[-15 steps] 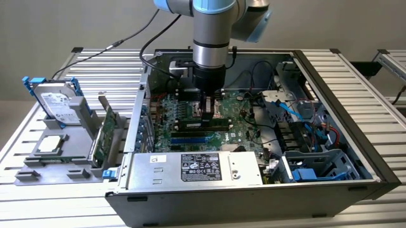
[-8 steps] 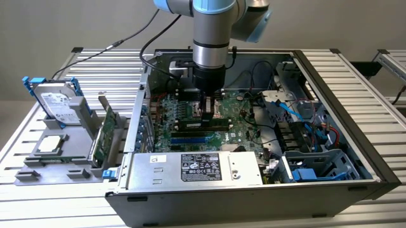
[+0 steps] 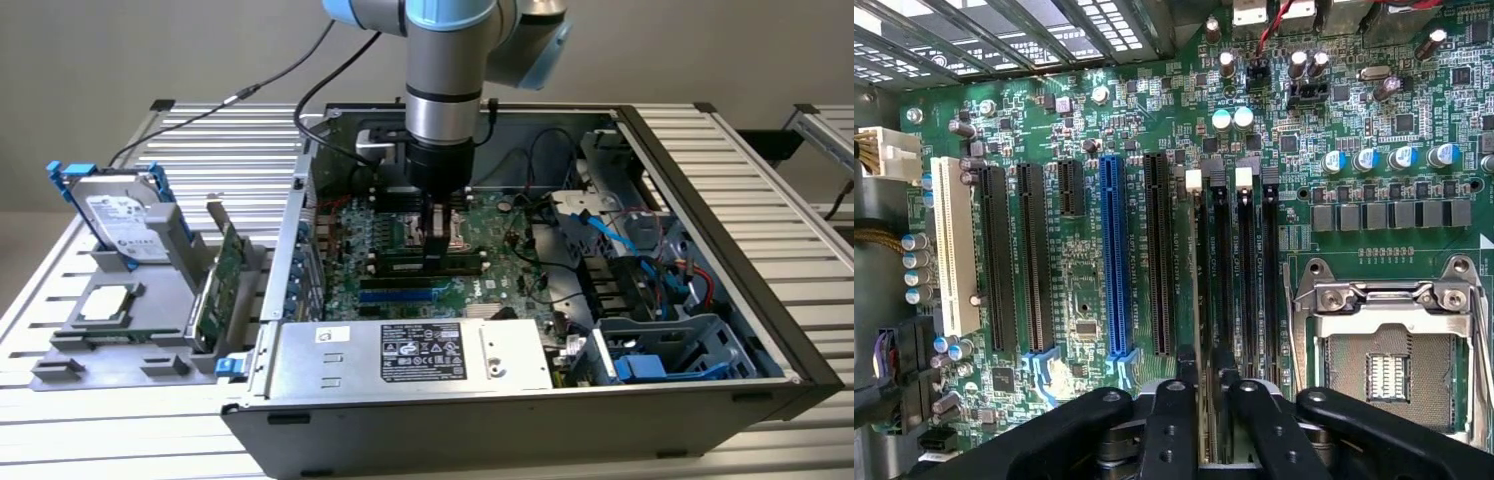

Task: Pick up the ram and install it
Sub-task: 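Insert the ram into the slot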

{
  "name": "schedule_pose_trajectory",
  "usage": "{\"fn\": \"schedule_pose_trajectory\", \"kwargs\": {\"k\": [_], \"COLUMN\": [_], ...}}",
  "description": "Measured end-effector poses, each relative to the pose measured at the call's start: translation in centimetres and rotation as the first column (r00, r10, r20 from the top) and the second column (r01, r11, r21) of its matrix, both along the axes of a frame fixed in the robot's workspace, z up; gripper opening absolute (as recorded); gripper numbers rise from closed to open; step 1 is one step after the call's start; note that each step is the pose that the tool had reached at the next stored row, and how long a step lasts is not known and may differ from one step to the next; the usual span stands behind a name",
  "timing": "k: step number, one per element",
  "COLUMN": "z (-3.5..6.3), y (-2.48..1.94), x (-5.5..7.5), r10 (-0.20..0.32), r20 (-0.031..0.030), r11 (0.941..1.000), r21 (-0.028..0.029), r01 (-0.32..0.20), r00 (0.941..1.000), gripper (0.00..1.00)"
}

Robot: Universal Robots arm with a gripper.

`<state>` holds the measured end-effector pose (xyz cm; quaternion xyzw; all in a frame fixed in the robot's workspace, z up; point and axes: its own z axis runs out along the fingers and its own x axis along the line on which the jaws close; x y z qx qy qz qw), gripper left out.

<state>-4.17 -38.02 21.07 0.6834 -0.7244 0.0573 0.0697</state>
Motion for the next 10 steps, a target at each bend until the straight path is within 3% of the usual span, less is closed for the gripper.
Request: {"fn": "schedule_pose_trajectory", "kwargs": {"k": [4,5,8,10], "z": [-0.01,0.0,0.19,0.37], "y": [0.0,0.0,0.0,0.0], "x": [0.0,0.0,0.0,0.0], "r10": [0.0,0.0,0.0,0.0], "r20": [0.0,0.0,0.0,-0.0001], "r11": [1.0,1.0,1.0,1.0], "r21": [-0.0006,-0.0007,-0.0005,-0.0007], "r01": [0.0,0.0,0.0,0.0], "r00": [1.0,1.0,1.0,1.0], "gripper": [0.39,0.39,0.57,0.57]}}
